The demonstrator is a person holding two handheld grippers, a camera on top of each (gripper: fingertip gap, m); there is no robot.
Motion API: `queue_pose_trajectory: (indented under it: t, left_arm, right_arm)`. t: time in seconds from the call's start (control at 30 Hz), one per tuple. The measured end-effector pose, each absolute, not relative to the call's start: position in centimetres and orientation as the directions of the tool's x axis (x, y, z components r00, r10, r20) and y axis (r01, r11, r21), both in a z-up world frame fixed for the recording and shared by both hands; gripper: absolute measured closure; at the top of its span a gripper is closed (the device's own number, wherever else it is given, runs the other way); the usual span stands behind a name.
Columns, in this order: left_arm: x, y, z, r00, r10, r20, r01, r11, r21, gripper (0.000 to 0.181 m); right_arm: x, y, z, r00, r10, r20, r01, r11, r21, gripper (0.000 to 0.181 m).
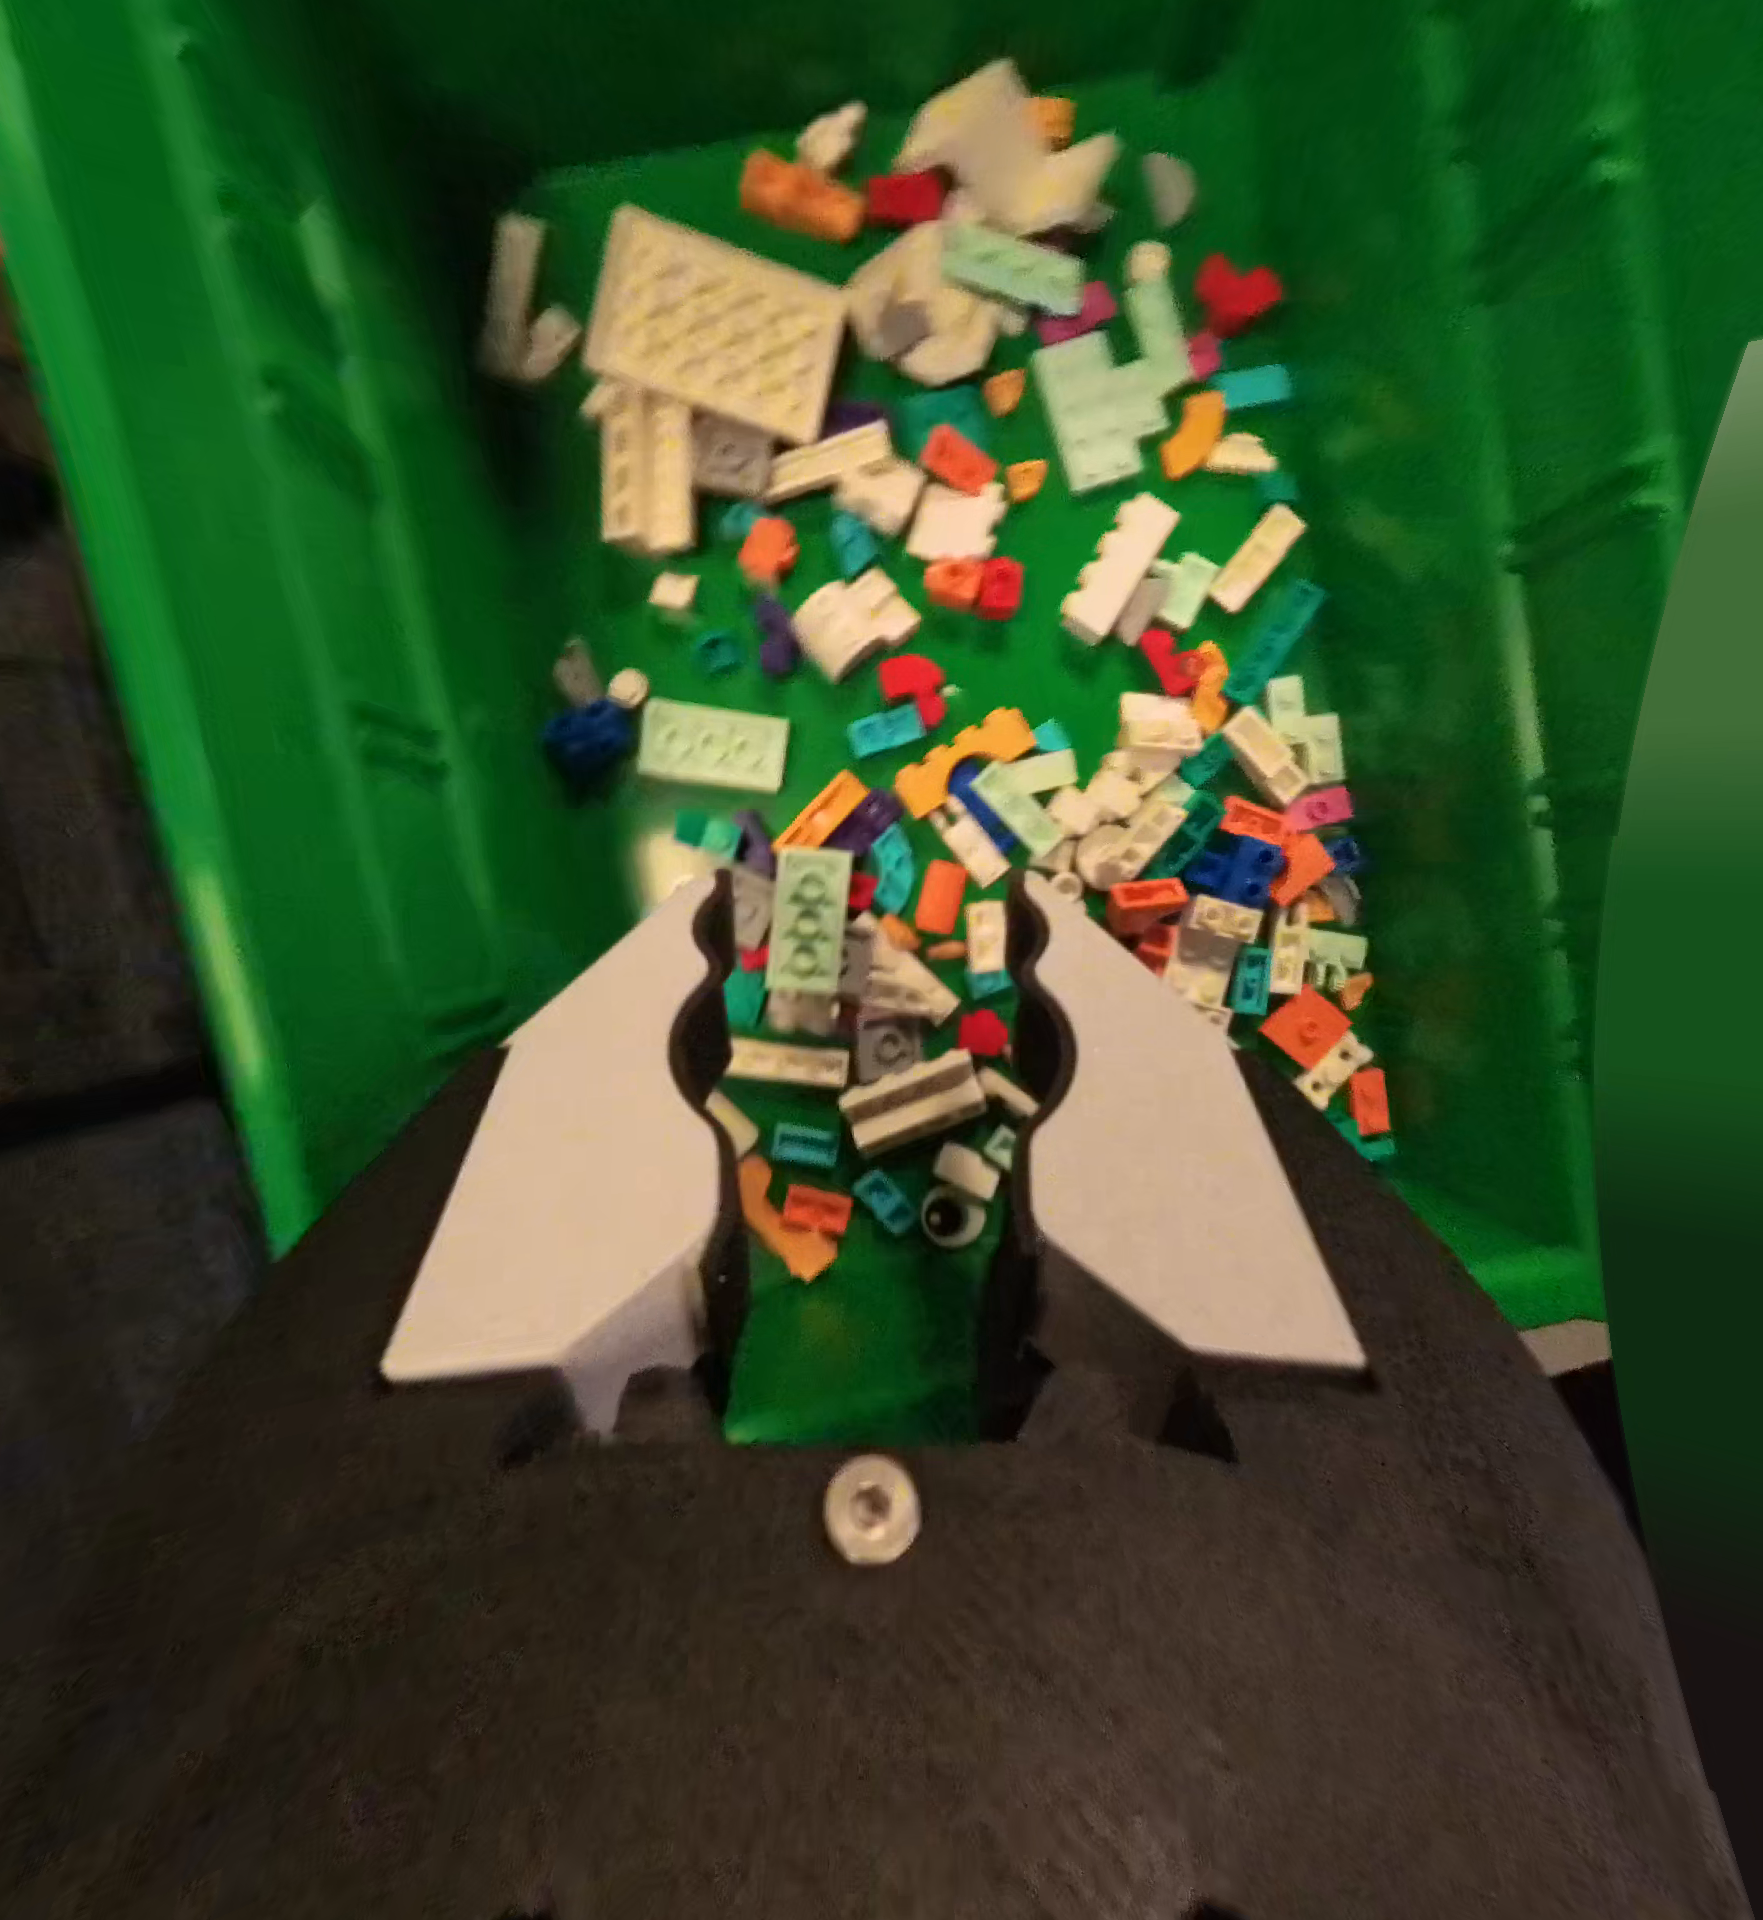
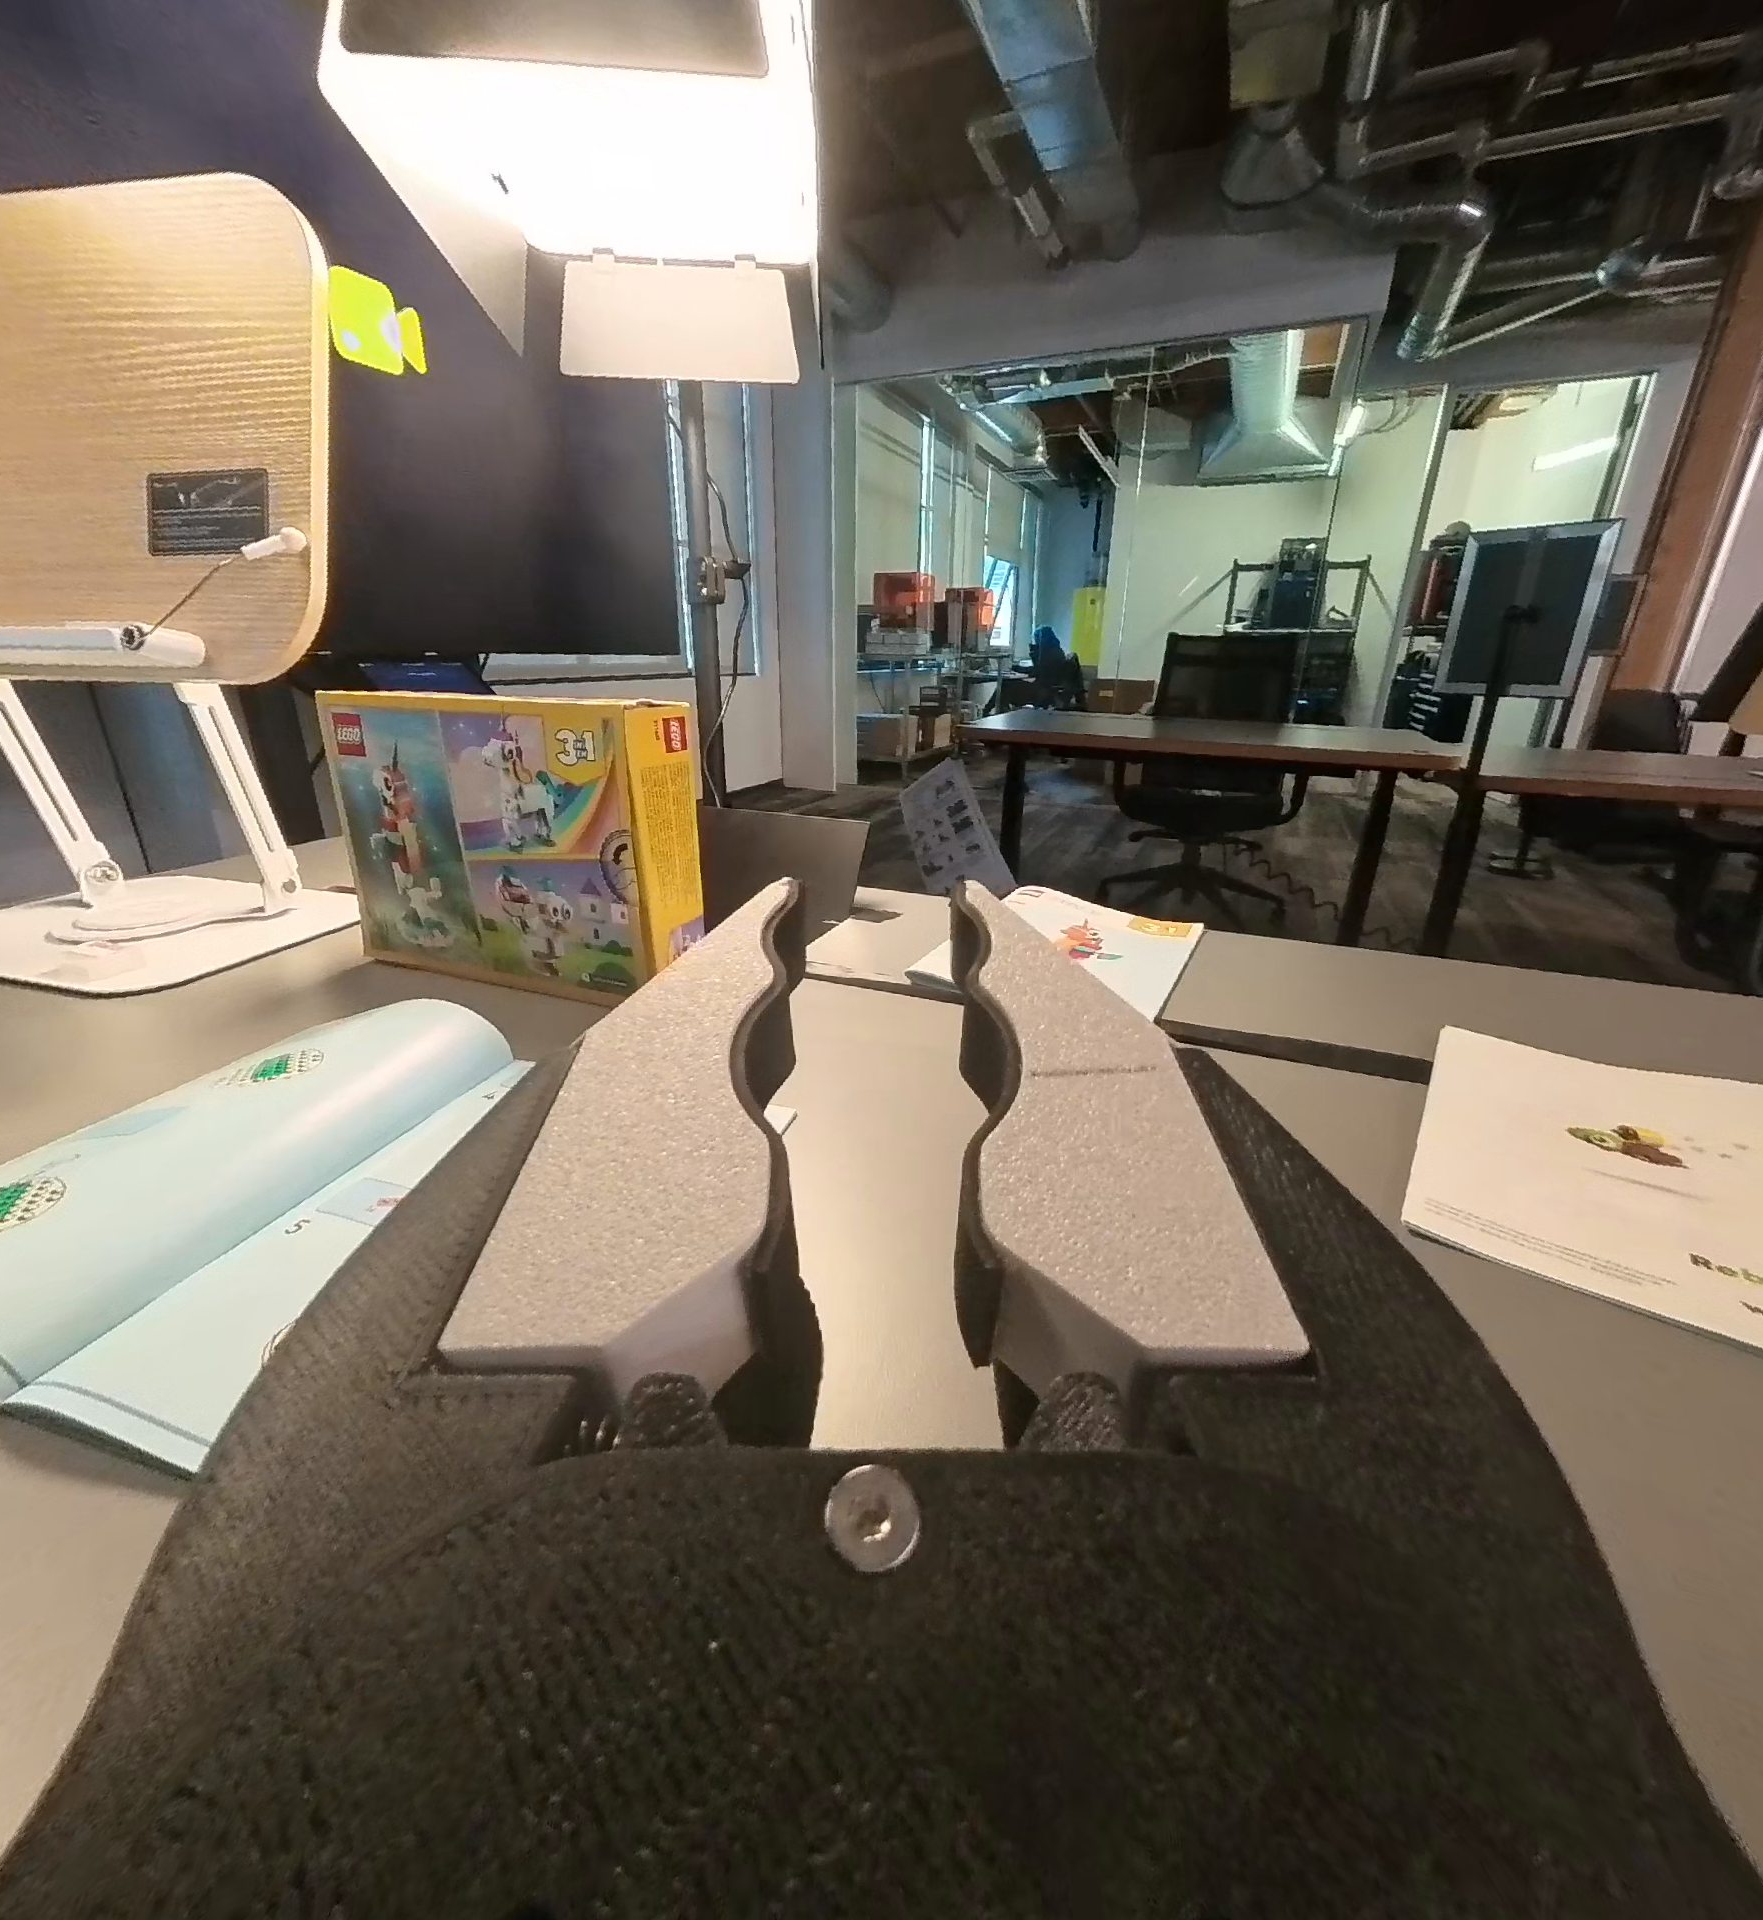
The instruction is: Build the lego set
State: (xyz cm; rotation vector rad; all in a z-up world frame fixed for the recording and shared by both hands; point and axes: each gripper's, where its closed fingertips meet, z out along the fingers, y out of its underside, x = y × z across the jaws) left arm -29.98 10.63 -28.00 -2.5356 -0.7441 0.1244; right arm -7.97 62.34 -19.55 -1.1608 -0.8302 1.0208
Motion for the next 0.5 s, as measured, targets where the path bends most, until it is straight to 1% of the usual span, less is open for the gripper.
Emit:
queue_pose_trajectory:
  t: [0.07,0.17,0.23,0.3,0.33,0.43,0.5]
  left_arm:
    - [-30.5,9.7,-27.5,0.82,0.572,0.035,0.515,-0.709,-0.481,0.132]
    - [-30.6,10.5,-27.2,0.853,0.522,0.001,0.453,-0.74,-0.497,0.139]
    - [-29.5,12.9,-27.2,0.908,0.418,0.034,0.371,-0.764,-0.528,0.144]
    - [-28.2,15.9,-27.2,0.962,0.268,0.049,0.248,-0.785,-0.568,0.147]
    - [-27.8,17.2,-27.4,0.98,0.195,0.036,0.181,-0.801,-0.571,0.149]
    - [-27.1,19.6,-28.9,0.999,0.008,-0.041,-0.015,-0.852,-0.524,0.156]
    - [-27.2,20.8,-29.5,0.996,-0.056,-0.072,-0.084,-0.862,-0.499,0.161]
  right_arm:
    - [-7.9,62.4,-19.5,0.338,0.941,0.006,-0.205,0.08,-0.976,0.155]
    - [-7.9,62.4,-19.5,0.339,0.941,0.007,-0.203,0.081,-0.976,0.155]
    - [-7.9,62.4,-19.5,0.341,0.94,0.009,-0.201,0.083,-0.976,0.155]
    - [-8.0,62.4,-19.6,0.342,0.94,0.012,-0.198,0.085,-0.976,0.155]
    - [-8.0,62.4,-19.6,0.342,0.939,0.014,-0.197,0.086,-0.977,0.155]
    - [-8.0,62.4,-19.6,0.344,0.939,0.016,-0.196,0.089,-0.977,0.155]
    - [-7.9,62.4,-19.5,0.346,0.938,0.015,-0.197,0.088,-0.976,0.155]
